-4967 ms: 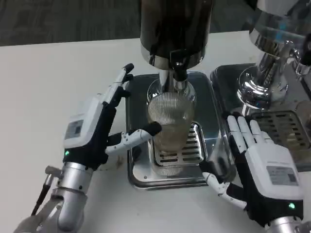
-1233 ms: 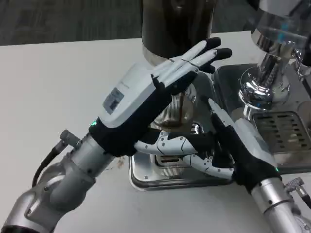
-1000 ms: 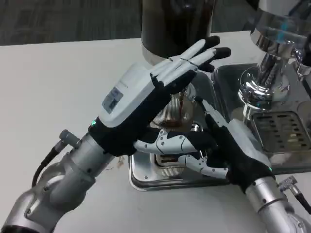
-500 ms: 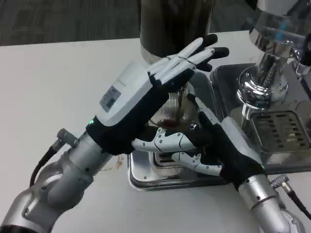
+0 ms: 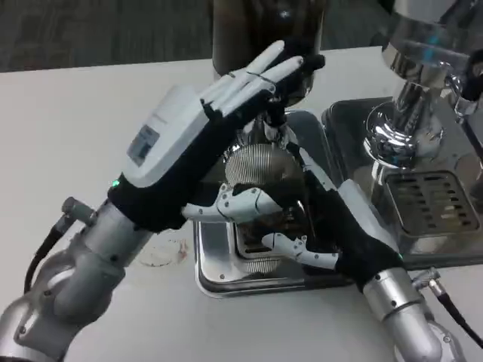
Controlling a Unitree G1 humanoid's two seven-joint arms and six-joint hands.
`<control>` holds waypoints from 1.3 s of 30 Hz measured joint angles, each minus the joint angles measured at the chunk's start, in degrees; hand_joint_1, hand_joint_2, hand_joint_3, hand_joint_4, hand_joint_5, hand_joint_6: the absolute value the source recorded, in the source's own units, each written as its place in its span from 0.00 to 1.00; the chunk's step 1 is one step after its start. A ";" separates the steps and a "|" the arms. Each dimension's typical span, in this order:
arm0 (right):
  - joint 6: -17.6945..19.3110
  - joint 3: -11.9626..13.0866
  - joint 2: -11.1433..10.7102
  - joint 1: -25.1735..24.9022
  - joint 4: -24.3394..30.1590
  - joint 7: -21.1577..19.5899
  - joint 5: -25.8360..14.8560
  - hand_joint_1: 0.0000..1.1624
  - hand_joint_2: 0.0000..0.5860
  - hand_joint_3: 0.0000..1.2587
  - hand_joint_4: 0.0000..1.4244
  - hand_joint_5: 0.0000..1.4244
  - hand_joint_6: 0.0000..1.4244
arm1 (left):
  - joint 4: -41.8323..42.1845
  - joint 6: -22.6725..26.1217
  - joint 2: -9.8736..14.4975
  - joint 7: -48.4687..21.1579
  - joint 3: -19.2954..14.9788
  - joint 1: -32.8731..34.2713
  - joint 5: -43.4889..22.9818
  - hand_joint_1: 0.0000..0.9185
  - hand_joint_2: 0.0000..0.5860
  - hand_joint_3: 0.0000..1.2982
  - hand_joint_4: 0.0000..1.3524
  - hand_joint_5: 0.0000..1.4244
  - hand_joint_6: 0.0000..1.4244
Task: Grasp the cup under the faucet to collect the drink, then remove the cup.
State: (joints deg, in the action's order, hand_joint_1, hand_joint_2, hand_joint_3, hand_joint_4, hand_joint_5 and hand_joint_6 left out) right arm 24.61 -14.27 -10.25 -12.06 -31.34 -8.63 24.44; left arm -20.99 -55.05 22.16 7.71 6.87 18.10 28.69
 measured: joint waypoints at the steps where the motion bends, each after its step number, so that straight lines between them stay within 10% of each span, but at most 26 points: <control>1: 0.09 0.01 0.21 -0.05 -0.22 -0.22 -0.01 0.52 0.33 0.00 0.00 0.00 0.07 | 0.37 0.19 0.09 0.26 -1.57 -0.45 -1.19 0.00 0.29 0.11 0.00 0.18 0.14; 22: 2.51 0.72 1.13 -1.31 -4.01 -1.72 -2.25 0.49 0.31 0.00 0.00 0.00 0.07 | 6.44 5.17 1.36 9.88 -21.54 -14.34 -3.27 0.00 0.30 0.02 0.00 0.12 0.01; 39: 4.30 0.72 1.55 -5.92 -10.11 -0.15 -3.54 0.52 0.30 0.00 0.00 0.00 0.07 | -6.85 12.37 3.27 16.49 -13.44 -19.40 5.24 0.00 0.32 0.03 0.00 0.12 0.01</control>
State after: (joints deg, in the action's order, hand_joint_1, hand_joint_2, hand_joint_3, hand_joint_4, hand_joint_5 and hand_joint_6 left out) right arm 28.91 -13.55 -8.70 -17.98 -41.45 -8.78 20.91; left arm -27.84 -42.68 25.43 24.20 -6.57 -1.30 33.94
